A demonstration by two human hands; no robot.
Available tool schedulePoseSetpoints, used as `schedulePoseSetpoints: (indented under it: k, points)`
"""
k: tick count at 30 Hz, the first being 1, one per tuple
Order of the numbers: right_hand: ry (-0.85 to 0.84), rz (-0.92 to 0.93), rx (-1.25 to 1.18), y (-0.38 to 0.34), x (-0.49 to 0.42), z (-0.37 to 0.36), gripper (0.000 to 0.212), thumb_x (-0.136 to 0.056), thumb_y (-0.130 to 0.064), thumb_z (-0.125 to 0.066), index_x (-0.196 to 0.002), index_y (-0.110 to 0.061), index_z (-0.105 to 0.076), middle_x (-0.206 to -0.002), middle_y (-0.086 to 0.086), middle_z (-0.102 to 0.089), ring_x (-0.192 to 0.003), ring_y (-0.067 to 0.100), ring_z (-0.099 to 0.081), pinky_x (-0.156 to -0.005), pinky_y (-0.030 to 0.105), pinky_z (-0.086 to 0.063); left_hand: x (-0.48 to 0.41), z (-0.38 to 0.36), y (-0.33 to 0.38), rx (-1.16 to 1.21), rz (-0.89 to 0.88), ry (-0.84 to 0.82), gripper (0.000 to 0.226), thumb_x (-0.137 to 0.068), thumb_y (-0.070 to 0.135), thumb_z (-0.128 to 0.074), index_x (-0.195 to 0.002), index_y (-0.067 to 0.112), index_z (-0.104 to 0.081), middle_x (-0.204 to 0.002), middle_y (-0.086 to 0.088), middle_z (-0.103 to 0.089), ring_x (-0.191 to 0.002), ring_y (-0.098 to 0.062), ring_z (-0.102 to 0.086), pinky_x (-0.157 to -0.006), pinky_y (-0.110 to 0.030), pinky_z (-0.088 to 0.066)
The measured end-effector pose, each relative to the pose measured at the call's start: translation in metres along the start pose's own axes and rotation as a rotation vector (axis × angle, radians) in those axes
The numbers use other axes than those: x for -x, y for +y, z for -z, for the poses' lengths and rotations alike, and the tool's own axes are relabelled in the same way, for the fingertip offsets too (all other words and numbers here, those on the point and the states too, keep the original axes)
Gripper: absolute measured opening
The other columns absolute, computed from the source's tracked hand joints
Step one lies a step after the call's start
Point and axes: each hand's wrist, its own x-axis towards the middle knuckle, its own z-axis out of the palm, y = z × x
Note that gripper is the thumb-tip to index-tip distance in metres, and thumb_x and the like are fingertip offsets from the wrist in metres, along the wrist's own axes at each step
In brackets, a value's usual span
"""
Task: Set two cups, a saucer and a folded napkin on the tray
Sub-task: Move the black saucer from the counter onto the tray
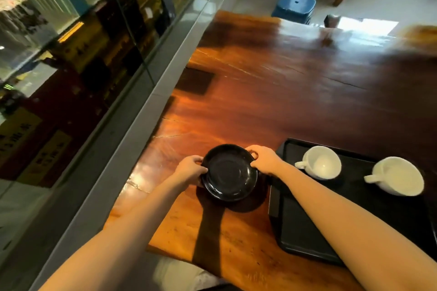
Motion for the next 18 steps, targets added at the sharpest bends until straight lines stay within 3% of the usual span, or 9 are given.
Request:
schedulePoseSetpoints:
  k: [3,5,8,10,12,15,18]
  points:
    - [0.082,-0.021,-0.144,0.010,0.019,0.025,0.046,-0.081,0.003,-0.056,-0.125,-0.011,-0.055,-0.103,0.005,-0.061,-0.082,0.017,-0.054,-0.060,0.024,-0.048,0.003,-0.009,0.026,-0.009,-0.079,-0.002,0.029,-0.081,-0.005,-0.055,-0.105,0.009,-0.064,-0.090,-0.016,-0.064,-0.080,-0.031,-0.064,-0.077,-0.054,-0.057]
    - [0.125,-0.074,-0.311,0.021,0.035,0.043,0.041,-0.081,0.007,-0.055,-0.120,-0.009,-0.058,-0.086,0.000,-0.062,-0.071,0.015,-0.058,-0.055,0.023,-0.051,0.007,-0.020,0.044,-0.010,-0.131,-0.012,0.031,-0.081,-0.005,-0.057,-0.108,0.007,-0.065,-0.087,-0.014,-0.062,-0.078,-0.028,-0.062,-0.077,-0.054,-0.057]
    - [0.177,-0.108,-0.472,0.042,0.060,0.072,0.038,-0.082,0.008,-0.056,-0.116,-0.008,-0.060,-0.079,0.001,-0.064,-0.065,0.012,-0.060,-0.046,0.019,-0.049,0.019,-0.043,0.071,0.017,-0.182,-0.064,0.032,-0.083,-0.007,-0.056,-0.111,0.005,-0.064,-0.089,-0.012,-0.061,-0.075,-0.028,-0.060,-0.060,-0.041,-0.059]
    - [0.205,-0.100,-0.513,0.057,0.077,0.090,0.037,-0.083,0.006,-0.057,-0.116,-0.009,-0.060,-0.094,0.008,-0.067,-0.079,0.018,-0.064,-0.056,0.023,-0.054,0.029,-0.061,0.087,0.048,-0.219,-0.093,0.032,-0.083,-0.008,-0.055,-0.112,0.003,-0.063,-0.091,-0.013,-0.060,-0.069,-0.028,-0.059,-0.046,-0.029,-0.057]
    - [0.235,-0.104,-0.527,0.076,0.095,0.104,0.037,-0.083,0.005,-0.058,-0.117,-0.010,-0.059,-0.104,0.011,-0.066,-0.093,0.024,-0.065,-0.072,0.032,-0.057,0.041,-0.082,0.101,0.075,-0.240,-0.118,0.031,-0.083,-0.009,-0.055,-0.112,0.002,-0.062,-0.091,-0.014,-0.060,-0.061,-0.022,-0.058,-0.042,-0.026,-0.055]
    - [0.277,-0.124,-0.607,0.110,0.123,0.123,0.038,-0.083,0.006,-0.059,-0.118,-0.010,-0.059,-0.108,0.012,-0.066,-0.100,0.027,-0.065,-0.084,0.041,-0.056,0.060,-0.120,0.118,0.074,-0.248,-0.157,0.030,-0.084,-0.007,-0.056,-0.113,0.000,-0.060,-0.093,-0.017,-0.060,-0.063,-0.023,-0.059,-0.047,-0.029,-0.057]
    - [0.311,-0.134,-0.681,0.147,0.154,0.135,0.035,-0.084,0.005,-0.059,-0.115,-0.013,-0.061,-0.103,0.008,-0.068,-0.093,0.022,-0.067,-0.076,0.035,-0.059,0.076,-0.160,0.129,0.068,-0.262,-0.188,0.031,-0.084,-0.005,-0.057,-0.114,0.001,-0.060,-0.096,-0.017,-0.061,-0.080,-0.029,-0.060,-0.058,-0.038,-0.059]
